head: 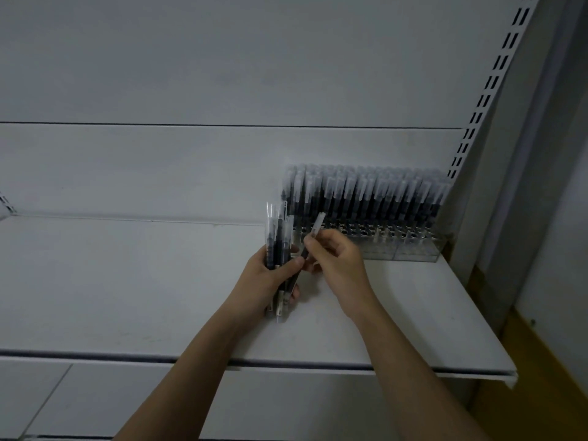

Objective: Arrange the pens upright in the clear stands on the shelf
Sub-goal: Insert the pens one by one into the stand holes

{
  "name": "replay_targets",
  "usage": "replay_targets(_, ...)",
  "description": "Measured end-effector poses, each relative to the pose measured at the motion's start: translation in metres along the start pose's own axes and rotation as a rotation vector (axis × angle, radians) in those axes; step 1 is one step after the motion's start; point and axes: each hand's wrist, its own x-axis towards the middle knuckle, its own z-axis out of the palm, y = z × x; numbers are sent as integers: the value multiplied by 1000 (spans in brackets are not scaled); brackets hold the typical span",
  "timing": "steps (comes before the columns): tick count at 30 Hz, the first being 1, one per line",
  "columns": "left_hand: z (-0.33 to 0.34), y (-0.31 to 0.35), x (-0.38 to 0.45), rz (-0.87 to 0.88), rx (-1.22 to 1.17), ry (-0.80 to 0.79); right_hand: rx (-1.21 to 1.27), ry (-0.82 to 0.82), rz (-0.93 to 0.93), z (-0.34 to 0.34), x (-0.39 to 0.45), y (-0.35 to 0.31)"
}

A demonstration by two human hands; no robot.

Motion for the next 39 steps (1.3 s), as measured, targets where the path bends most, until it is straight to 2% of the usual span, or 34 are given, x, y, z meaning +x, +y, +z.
replay_targets(3, 2, 2, -1, -2, -5, -7, -20, 34, -46, -4, 5, -3)
replay_targets(8, 2, 3, -2, 14, -3, 32, -74, 209, -235, -12, 31, -34)
replay_targets(11, 3, 3, -2, 18, 10, 39, -224, 260, -377, -13, 47, -49)
replay_targets(14, 3, 4, -3, 17, 16, 42, -393, 241, -446, -11, 56, -54)
replay_targets(24, 3, 6, -4, 18, 17, 33, -512, 209, -461, -5, 66, -49)
replay_targets(29, 3, 6, -4, 22, 15, 37, -665, 157, -400, -3, 66, -34)
replay_targets(33, 3, 6, -3, 24, 28, 30, -686, 198, -375, -2, 63, -29)
replay_targets(39, 4, 6, -3, 23, 28, 36, -735, 150, -335, -2, 55, -24)
